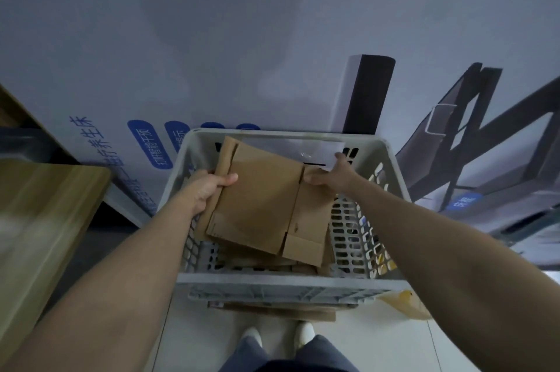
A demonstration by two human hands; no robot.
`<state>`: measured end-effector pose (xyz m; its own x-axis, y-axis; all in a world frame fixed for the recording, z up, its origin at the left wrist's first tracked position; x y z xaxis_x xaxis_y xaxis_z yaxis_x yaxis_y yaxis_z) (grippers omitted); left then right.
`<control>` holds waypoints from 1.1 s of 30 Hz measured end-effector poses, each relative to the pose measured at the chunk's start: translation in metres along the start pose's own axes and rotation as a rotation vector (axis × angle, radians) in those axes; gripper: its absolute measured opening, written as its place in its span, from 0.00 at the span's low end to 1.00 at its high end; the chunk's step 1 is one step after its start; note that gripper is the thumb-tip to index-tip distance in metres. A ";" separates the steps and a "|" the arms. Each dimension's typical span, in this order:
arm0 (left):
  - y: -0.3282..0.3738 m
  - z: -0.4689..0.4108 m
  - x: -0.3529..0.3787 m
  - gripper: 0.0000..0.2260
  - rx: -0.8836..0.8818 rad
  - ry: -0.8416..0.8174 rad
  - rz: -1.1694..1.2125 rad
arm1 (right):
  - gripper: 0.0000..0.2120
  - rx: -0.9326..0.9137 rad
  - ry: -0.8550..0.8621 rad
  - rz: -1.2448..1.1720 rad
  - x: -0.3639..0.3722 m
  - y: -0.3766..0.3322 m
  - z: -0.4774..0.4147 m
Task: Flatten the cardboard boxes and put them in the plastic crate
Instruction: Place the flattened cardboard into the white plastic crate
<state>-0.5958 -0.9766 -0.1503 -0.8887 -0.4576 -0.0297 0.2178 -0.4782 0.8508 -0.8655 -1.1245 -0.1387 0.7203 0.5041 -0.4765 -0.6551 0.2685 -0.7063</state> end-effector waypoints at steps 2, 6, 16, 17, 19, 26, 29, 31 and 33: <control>-0.010 0.000 -0.007 0.12 -0.018 0.020 0.040 | 0.55 0.076 -0.041 -0.180 0.004 0.022 0.000; -0.027 0.000 -0.011 0.08 -0.060 -0.004 0.090 | 0.43 0.245 -0.359 -0.373 0.035 0.045 0.015; -0.041 -0.001 -0.020 0.06 -0.118 -0.066 0.147 | 0.46 0.296 -0.439 -0.439 0.052 0.036 0.022; -0.041 -0.001 -0.021 0.07 -0.122 -0.072 0.152 | 0.45 0.304 -0.437 -0.443 0.053 0.037 0.022; -0.041 -0.002 -0.024 0.08 -0.121 -0.084 0.161 | 0.43 0.316 -0.438 -0.459 0.055 0.036 0.025; -0.043 -0.004 -0.022 0.16 -0.134 -0.127 0.199 | 0.47 0.310 -0.369 -0.473 0.049 0.035 0.025; -0.042 -0.007 -0.014 0.20 -0.120 -0.108 0.140 | 0.40 0.329 -0.291 -0.386 0.046 0.038 0.020; -0.044 -0.009 -0.006 0.24 -0.130 -0.090 0.062 | 0.35 0.351 -0.209 -0.330 0.042 0.045 0.013; -0.052 -0.012 0.004 0.27 -0.172 -0.104 -0.032 | 0.30 0.355 -0.166 -0.300 0.041 0.050 0.009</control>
<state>-0.6055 -0.9624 -0.2008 -0.9313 -0.3643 0.0068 0.2464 -0.6160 0.7482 -0.8709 -1.0826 -0.1891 0.8620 0.4779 -0.1689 -0.4823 0.6707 -0.5636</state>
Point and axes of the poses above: each hand's wrist, its own z-axis away from the middle knuckle, its own x-axis out of the palm, y = z × x, the point moved 7 cm from there along -z, towards the middle knuckle, and after that the axes turned 5 degrees about x, right-handed, at the moved point
